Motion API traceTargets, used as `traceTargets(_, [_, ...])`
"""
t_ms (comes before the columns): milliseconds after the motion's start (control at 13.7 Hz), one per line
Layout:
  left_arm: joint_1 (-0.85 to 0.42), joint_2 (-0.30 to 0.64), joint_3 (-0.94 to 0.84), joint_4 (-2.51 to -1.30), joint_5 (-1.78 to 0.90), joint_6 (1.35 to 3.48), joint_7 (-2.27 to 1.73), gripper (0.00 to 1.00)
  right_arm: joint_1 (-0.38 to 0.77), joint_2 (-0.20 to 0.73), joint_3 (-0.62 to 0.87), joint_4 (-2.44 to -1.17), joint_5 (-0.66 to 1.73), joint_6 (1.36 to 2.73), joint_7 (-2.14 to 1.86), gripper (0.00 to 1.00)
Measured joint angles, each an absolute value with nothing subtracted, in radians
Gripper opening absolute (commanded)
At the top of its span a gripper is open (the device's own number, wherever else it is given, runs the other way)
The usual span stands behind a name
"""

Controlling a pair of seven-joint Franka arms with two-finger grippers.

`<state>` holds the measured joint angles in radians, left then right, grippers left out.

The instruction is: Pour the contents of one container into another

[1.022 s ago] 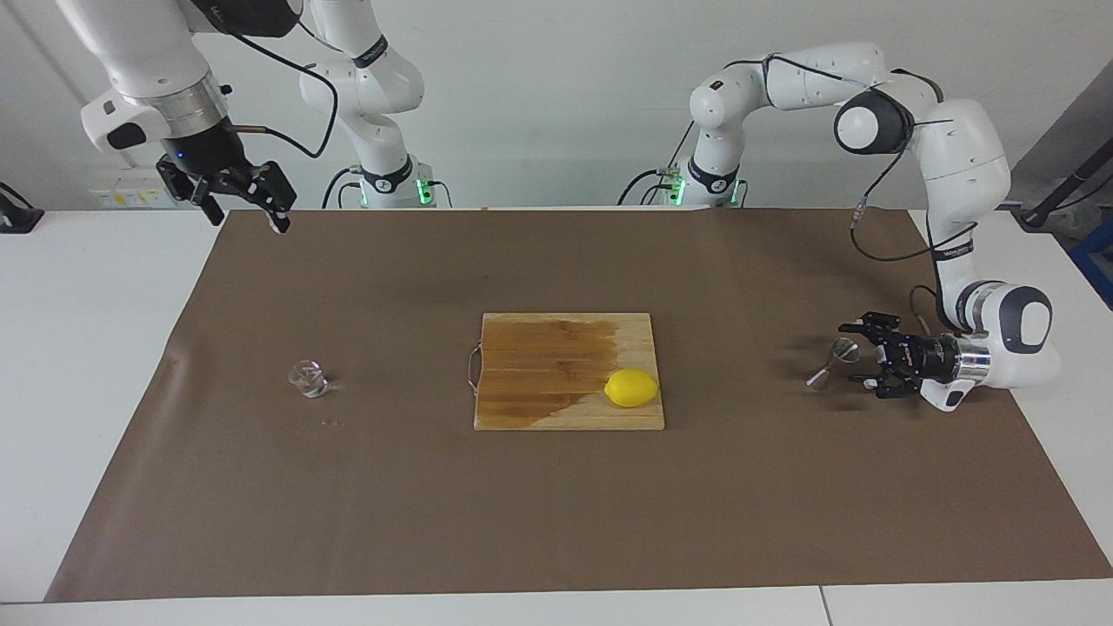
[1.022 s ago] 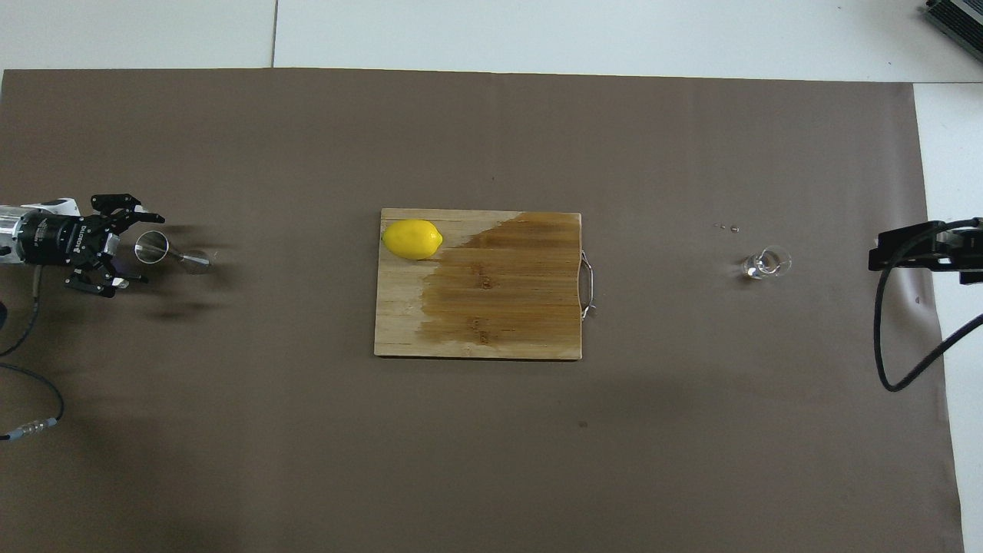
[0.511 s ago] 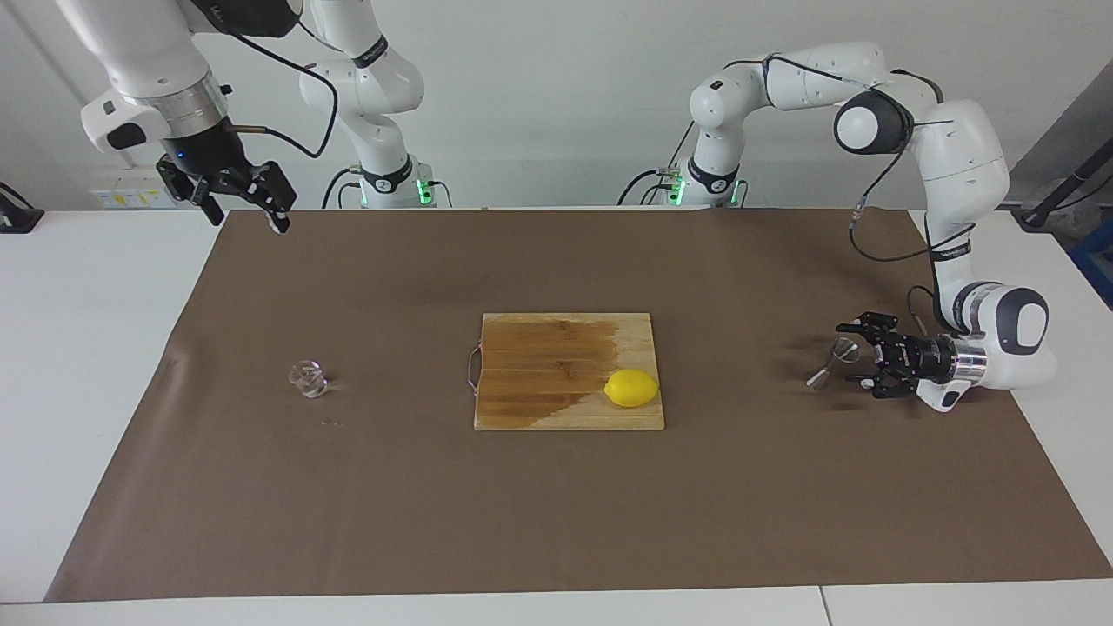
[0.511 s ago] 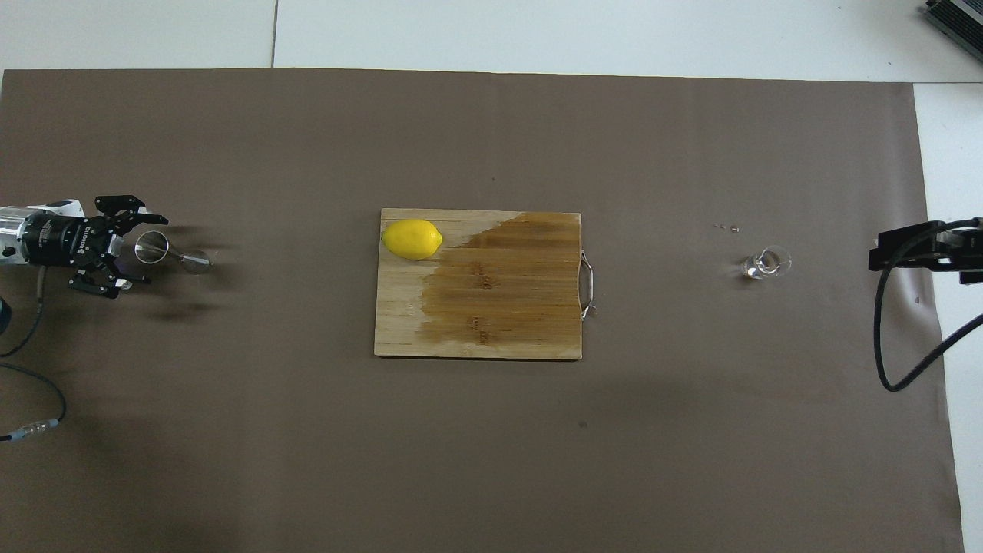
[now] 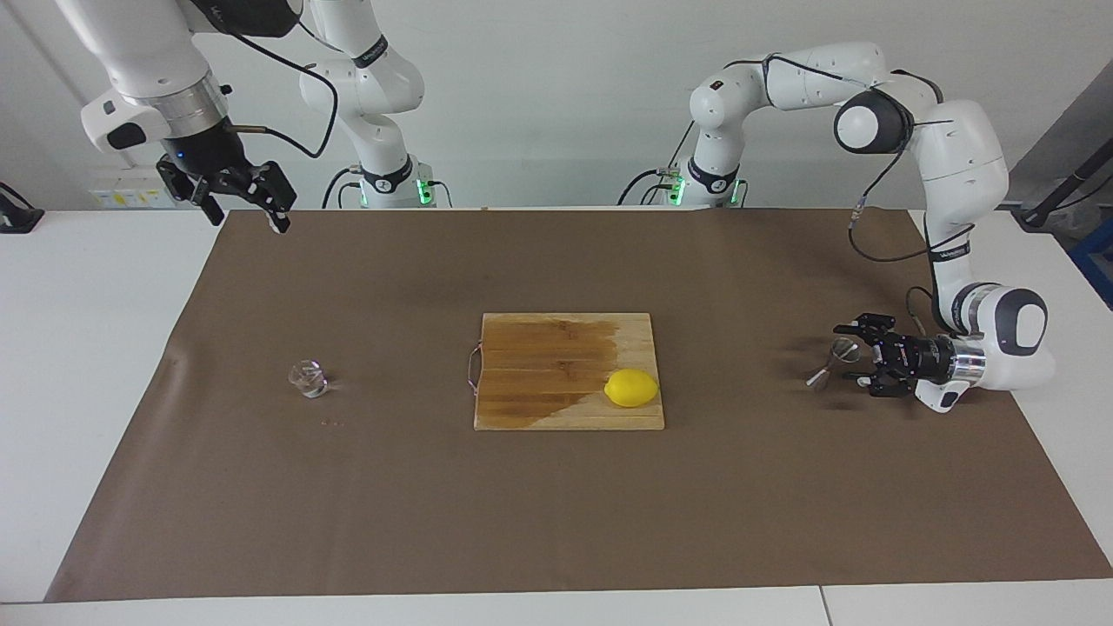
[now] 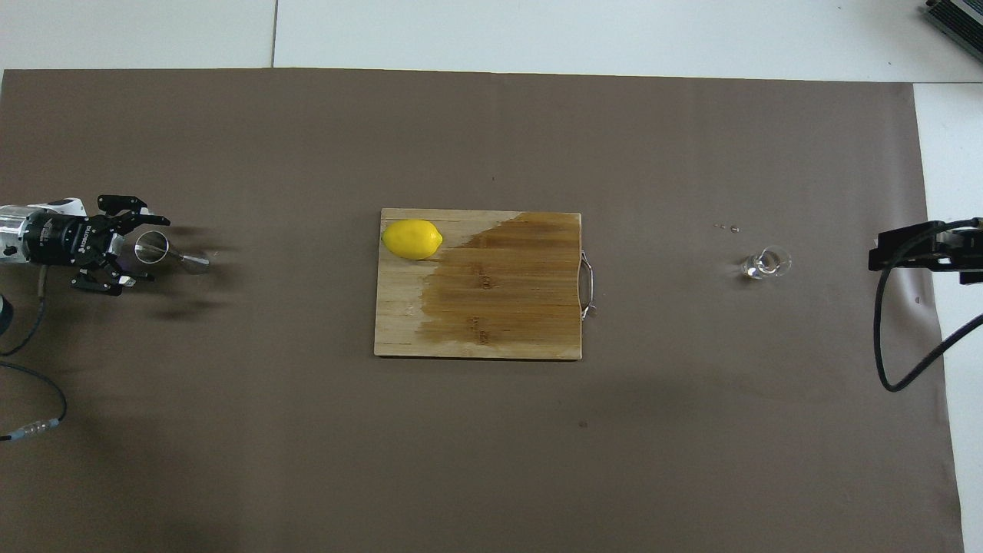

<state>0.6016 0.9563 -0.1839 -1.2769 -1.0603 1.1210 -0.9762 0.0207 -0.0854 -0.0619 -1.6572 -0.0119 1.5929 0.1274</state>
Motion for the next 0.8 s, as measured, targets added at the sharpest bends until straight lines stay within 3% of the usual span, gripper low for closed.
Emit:
traceTargets(219, [0.607,0.956,-0.187,-1.277,-1.06,1.121,-0.96,0.79,0.021,-0.085,-0.062,-1.657,-0.012,1.593,0.127,1.0])
traceTargets(803, [0.609,0.957,-0.19,-1.277,-1.06,1.123,-0.912,0.79,0.021,-0.085,-0.062,-1.657,-0.012,1.593,0.127,1.0])
